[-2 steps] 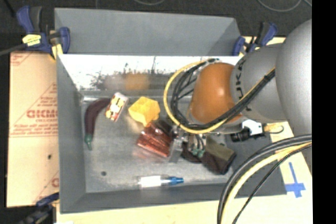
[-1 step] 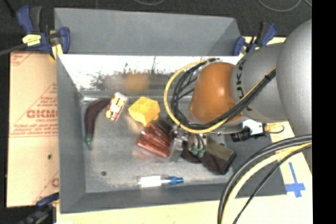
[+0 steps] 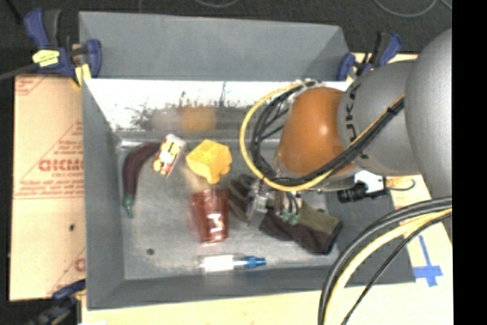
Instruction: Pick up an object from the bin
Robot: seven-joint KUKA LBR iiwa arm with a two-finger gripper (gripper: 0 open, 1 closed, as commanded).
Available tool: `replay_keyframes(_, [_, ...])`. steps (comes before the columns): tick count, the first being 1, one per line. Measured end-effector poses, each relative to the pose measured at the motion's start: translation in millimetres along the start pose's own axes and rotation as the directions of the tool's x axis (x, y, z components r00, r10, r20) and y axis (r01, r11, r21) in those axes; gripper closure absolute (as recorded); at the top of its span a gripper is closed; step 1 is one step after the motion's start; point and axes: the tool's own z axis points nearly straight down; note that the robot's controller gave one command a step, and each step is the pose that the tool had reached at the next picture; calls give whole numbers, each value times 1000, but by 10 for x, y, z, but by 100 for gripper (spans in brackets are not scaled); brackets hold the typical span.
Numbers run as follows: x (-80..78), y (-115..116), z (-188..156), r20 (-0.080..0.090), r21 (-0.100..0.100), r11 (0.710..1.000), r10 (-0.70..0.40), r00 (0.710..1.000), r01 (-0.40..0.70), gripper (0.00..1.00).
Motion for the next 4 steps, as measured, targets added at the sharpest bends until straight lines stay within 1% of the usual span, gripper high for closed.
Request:
replay_keyframes(2, [2,3,-75,-1,-1,1000,-1,1000,1,100])
replay_keyframes(3, [11,-1,-122,-5,0,1000,-1,1000,1,100])
replay_keyframes(4, [25,-6,-275,-12,2,1000,0,1000,0,100])
